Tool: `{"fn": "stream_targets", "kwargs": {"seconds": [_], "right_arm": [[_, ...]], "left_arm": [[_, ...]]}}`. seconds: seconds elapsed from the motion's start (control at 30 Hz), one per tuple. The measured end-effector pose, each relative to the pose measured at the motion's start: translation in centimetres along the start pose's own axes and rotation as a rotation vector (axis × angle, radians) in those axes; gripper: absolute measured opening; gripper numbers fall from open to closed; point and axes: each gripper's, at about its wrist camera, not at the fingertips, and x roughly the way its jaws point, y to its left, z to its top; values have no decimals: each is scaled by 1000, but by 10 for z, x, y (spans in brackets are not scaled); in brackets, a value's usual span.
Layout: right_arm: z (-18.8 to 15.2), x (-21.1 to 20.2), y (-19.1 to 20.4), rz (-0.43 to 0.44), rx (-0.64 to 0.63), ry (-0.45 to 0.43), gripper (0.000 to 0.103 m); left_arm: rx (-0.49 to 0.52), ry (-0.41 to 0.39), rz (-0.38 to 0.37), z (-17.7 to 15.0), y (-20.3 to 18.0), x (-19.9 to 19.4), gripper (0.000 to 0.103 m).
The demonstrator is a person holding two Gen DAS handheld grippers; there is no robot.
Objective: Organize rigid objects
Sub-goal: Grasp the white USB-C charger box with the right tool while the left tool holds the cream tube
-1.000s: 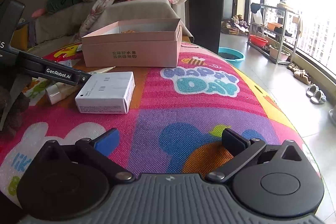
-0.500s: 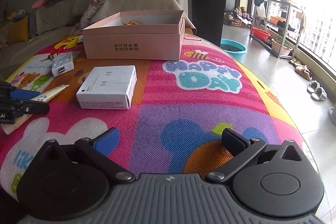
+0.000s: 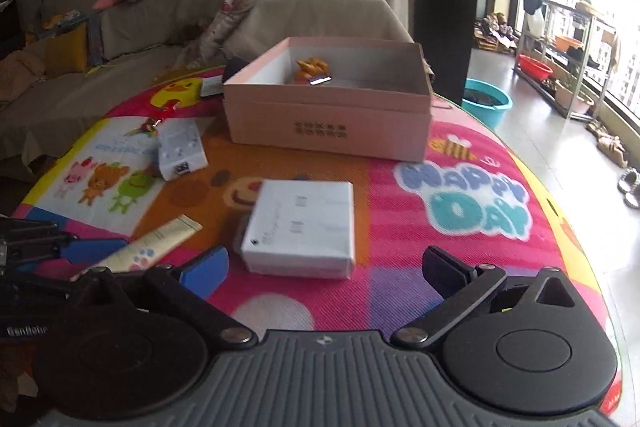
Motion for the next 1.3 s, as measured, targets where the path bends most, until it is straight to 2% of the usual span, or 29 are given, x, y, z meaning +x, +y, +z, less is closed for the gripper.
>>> {"fn": "stream_targets", "kwargs": {"seconds": [0.1,0.17,0.27,0.4,0.5,0.57,0.67,0.77,1.0,1.07,1.13,1.2,1.3], "right_arm": [[14,27,12,11,9,40,103],[20,48,13,-16,35,70,103],[20,64,11,-48,54,67,103],[15,66,9,-50,54,55,103],[14,65,12,-59,38,54,102],[14,64,14,-60,25,48,96],[12,58,20,-43,-11,29,84],[7,47,24,-61,-50,27,82],[-13,-15,10,-75,-88,-20,82],[-17,-32,2,-81,-82,-45,82],[-23,-47,-6,-103,-86,-74,69],[-27,-57,-13,-113,-88,-77,69],[-34,-65,-25,-115,-64,-94,69]], "left_arm": [[4,3,7,-1,-2,0,42],[-3,12,6,0,-1,-1,42],[22,19,9,-1,-3,-2,42],[61,-4,30,-7,-9,-3,43],[25,4,20,-5,-5,-4,42],[-14,4,5,-3,0,-4,42],[-40,-3,-13,-3,5,-4,43],[-1,2,6,-2,0,-3,43],[49,13,49,8,-12,7,42],[75,-5,20,8,-16,4,42],[119,-39,9,9,-21,-3,42],[164,-79,10,16,-26,-12,42],[177,-98,18,33,-29,-18,42]]}}
